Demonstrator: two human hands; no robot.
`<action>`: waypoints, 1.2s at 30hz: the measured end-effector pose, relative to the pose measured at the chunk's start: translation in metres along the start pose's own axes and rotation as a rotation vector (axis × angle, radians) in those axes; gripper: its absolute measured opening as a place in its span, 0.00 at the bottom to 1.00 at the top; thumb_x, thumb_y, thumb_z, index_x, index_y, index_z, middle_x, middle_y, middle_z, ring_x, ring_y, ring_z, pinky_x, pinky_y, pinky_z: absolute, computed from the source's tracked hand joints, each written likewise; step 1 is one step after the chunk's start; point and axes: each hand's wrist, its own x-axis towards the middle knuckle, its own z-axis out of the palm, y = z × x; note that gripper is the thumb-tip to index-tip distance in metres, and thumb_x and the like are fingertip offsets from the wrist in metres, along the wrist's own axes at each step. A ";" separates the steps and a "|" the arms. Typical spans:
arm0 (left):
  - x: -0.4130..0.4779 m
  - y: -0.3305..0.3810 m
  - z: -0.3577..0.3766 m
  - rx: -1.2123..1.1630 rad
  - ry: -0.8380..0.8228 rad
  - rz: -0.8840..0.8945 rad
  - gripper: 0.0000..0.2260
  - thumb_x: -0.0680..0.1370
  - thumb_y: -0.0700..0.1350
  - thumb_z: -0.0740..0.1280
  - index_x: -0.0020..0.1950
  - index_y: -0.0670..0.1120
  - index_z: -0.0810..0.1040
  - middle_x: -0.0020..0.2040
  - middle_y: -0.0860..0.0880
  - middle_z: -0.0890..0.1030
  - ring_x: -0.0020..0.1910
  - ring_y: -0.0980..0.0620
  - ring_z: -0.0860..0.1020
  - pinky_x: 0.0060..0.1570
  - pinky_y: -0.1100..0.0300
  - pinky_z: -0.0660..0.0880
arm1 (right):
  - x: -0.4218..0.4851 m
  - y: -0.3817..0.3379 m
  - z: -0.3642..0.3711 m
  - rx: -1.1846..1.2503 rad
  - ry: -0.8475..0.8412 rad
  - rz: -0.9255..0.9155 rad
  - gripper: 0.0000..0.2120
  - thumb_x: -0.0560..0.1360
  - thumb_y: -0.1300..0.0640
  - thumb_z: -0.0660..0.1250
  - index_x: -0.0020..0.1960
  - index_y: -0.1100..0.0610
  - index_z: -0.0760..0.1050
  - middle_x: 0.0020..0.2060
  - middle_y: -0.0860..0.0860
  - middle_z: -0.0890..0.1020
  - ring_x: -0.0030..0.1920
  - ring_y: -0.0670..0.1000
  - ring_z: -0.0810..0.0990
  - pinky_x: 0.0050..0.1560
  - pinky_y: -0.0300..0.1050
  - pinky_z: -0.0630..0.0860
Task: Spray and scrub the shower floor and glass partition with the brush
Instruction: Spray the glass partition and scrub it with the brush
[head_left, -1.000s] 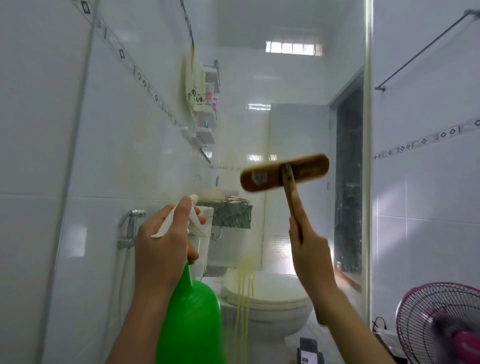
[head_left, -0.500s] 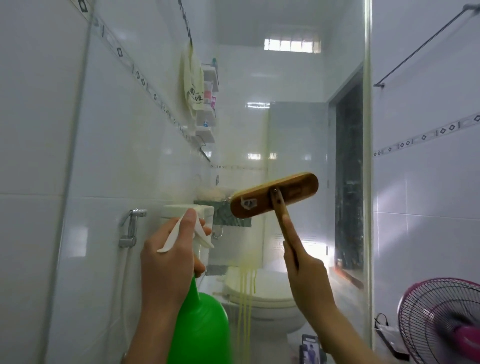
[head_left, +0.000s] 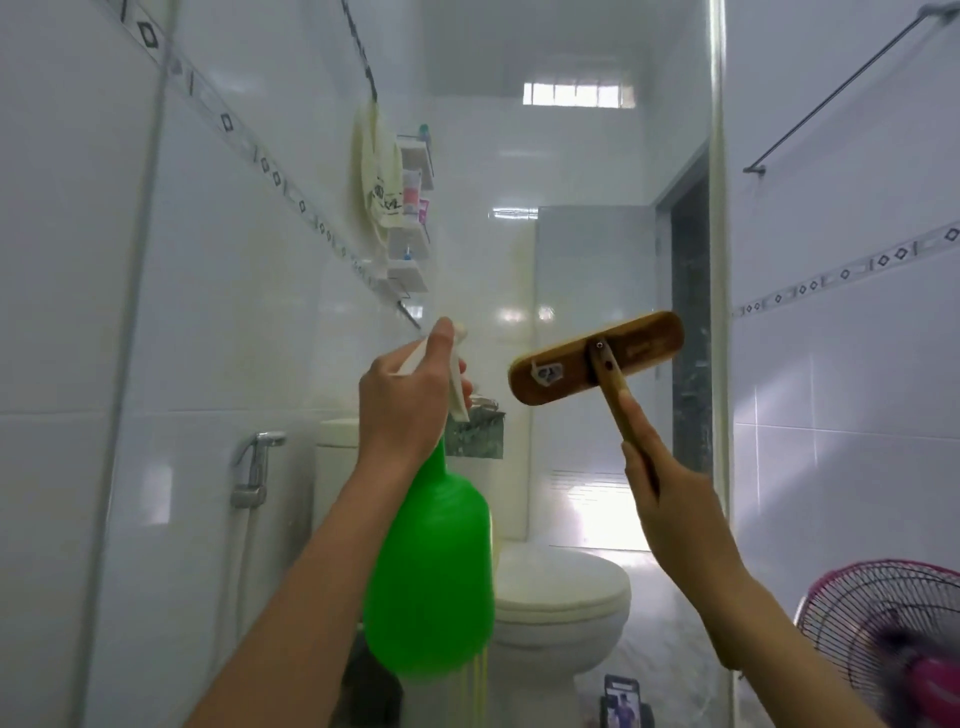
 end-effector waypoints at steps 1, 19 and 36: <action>0.003 0.003 0.006 0.007 -0.001 0.001 0.22 0.82 0.58 0.61 0.38 0.45 0.82 0.30 0.51 0.82 0.28 0.58 0.80 0.32 0.67 0.75 | 0.000 0.001 0.001 0.010 0.008 0.000 0.26 0.77 0.46 0.52 0.73 0.38 0.50 0.35 0.53 0.81 0.27 0.51 0.78 0.32 0.45 0.82; 0.006 0.009 -0.006 -0.033 0.039 -0.046 0.19 0.81 0.58 0.62 0.41 0.47 0.83 0.36 0.49 0.86 0.38 0.50 0.85 0.43 0.58 0.77 | 0.061 -0.056 0.018 -0.052 0.015 -0.132 0.26 0.83 0.51 0.52 0.76 0.38 0.45 0.32 0.56 0.78 0.28 0.52 0.77 0.34 0.48 0.81; -0.080 -0.047 -0.073 0.132 0.019 -0.054 0.14 0.81 0.52 0.66 0.41 0.47 0.84 0.32 0.45 0.84 0.21 0.55 0.76 0.26 0.62 0.77 | 0.020 -0.051 0.043 0.021 0.065 -0.017 0.25 0.83 0.50 0.52 0.76 0.37 0.48 0.34 0.54 0.79 0.28 0.51 0.77 0.33 0.48 0.81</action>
